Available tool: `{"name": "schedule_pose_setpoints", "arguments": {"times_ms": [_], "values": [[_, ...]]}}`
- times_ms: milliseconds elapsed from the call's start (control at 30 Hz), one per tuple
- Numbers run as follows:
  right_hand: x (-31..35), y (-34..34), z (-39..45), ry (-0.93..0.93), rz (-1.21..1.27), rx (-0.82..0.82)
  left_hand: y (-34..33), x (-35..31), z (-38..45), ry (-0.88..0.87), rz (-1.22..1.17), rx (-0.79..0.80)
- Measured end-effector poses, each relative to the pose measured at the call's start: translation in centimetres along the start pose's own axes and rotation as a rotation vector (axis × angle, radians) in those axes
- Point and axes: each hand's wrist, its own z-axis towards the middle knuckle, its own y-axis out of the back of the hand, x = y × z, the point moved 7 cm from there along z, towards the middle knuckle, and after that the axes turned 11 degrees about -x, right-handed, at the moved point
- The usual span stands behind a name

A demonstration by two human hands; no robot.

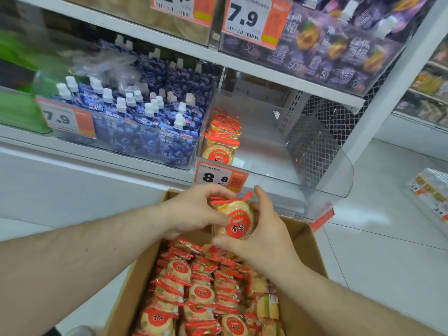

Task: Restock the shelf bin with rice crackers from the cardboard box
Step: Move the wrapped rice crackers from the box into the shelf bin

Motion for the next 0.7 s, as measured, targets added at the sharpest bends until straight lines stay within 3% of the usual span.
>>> {"name": "schedule_pose_setpoints", "arguments": {"times_ms": [167, 300, 433, 567, 633, 700], "values": [[1.2, 3.1, 3.1, 0.126, 0.061, -0.034, 1.8, -3.1, -0.2, -0.164, 0.026, -0.054], [3.7, 3.5, 5.2, 0.254, -0.040, 0.139, 2.1, -5.2, -0.9, -0.294, 0.034, 0.007], [5.1, 3.5, 6.8, 0.224, -0.033, 0.281, 3.1, -6.1, -1.0, -0.406, 0.021, -0.038], [6.7, 6.6, 10.0, 0.220, 0.054, 0.100, 5.8, -6.6, -0.1, -0.467, -0.020, -0.321], [6.5, 8.4, 12.4, 0.133, 0.208, -0.035, 7.1, -6.5, 0.5, -0.474, 0.037, -0.456], [5.9, 8.4, 14.7, 0.019, 0.330, -0.064, 7.6, -5.9, 1.3, -0.464, 0.131, -0.509]]}}
